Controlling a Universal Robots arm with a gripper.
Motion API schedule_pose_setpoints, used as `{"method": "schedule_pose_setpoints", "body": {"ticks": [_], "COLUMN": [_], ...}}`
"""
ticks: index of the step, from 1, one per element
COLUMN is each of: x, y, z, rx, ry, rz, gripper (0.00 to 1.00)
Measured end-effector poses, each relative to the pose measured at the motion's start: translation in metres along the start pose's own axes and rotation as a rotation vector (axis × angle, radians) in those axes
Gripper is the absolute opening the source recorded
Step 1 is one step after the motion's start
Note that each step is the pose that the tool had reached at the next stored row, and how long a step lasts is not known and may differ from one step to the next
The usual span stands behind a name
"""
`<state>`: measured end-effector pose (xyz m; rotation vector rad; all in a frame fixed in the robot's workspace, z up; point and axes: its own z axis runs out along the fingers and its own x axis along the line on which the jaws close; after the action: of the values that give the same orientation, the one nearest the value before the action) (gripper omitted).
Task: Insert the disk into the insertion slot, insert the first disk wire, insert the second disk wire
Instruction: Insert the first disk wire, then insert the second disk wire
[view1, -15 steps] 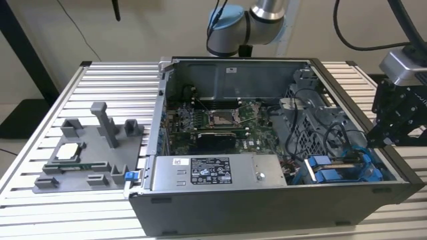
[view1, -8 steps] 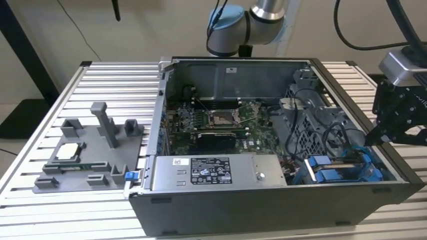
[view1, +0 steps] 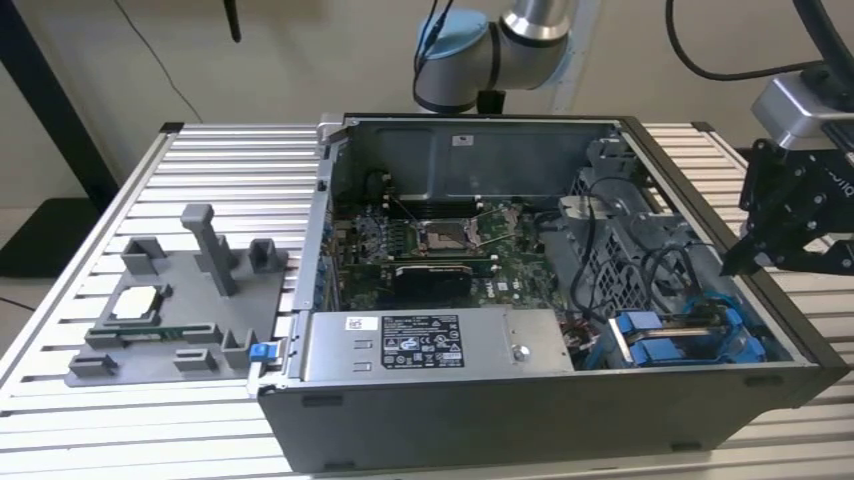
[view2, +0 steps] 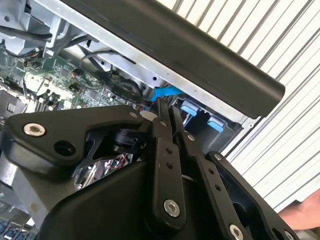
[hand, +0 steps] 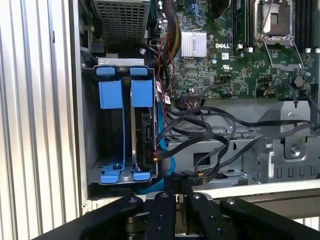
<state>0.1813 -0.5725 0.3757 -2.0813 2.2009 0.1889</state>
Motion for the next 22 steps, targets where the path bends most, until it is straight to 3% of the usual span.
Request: {"method": "schedule_pose_setpoints", "body": {"ticks": [6, 14, 16, 22], "x": [-0.0007, 0.0014, 0.0068, 0.0343], "y": [0.0138, 0.0474, 0.0513, 0.0531], "z": [-0.0088, -0.0092, -0.0089, -0.0056], "rx": [0.0005, 0.0008, 0.0035, 0.0056], "ry": [-0.0201, -0.0282, -0.0287, -0.0311], "rz": [0.009, 0.012, 0.012, 0.011], "gripper": [0.0, 0.0, 0.0, 0.0]}}
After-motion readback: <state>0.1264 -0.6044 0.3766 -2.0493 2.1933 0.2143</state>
